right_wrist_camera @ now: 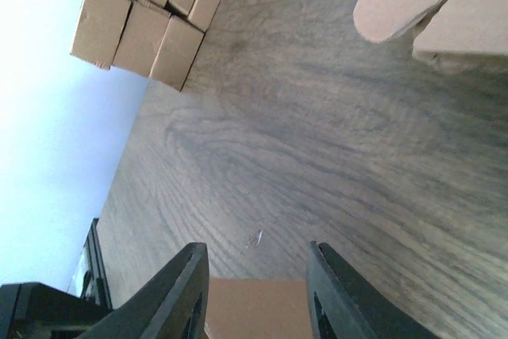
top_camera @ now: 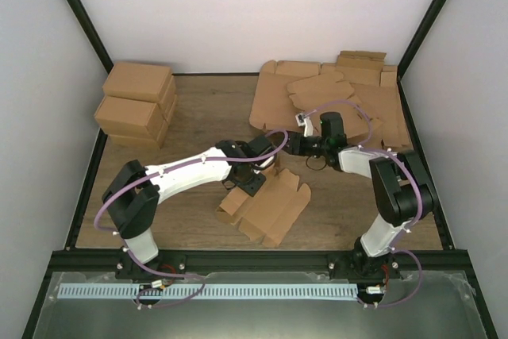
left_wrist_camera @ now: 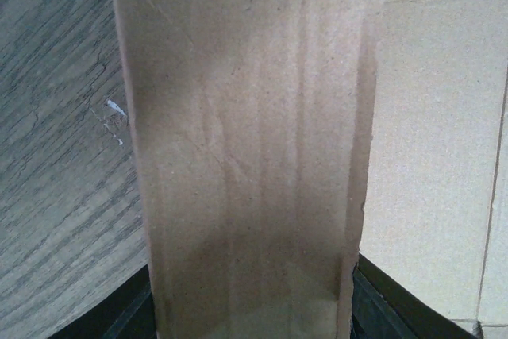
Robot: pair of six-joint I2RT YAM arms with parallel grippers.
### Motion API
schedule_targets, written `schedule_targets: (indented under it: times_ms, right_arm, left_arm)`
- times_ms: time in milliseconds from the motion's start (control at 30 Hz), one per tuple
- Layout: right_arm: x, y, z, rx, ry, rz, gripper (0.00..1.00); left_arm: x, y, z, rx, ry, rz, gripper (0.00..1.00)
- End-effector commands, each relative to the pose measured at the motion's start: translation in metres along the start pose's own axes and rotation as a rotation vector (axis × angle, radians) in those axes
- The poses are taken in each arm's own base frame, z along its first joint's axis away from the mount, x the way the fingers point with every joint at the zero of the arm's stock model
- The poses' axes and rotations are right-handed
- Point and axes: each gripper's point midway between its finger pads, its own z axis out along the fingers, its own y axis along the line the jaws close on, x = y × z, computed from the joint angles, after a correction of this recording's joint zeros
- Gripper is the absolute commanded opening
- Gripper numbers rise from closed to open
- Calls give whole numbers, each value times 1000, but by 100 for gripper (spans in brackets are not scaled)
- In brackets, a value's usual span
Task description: Fold the paper box
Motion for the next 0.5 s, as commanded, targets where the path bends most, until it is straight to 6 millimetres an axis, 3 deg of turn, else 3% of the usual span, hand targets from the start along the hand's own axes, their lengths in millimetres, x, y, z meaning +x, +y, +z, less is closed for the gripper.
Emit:
schedule_targets:
  times_ms: [0,267,467]
  right_arm:
    - [9,9,3,-103,45,-18,35]
    - [47,10,-6,-167,88,-29,30]
    - [58,12,-9,-199,93,-48,29]
  left_arm:
    - [-6,-3,-4,3,-15,9,51]
    - [-8,-5,-3,10,-18,11,51]
    - [-7,-5,-1,9,-12,14,51]
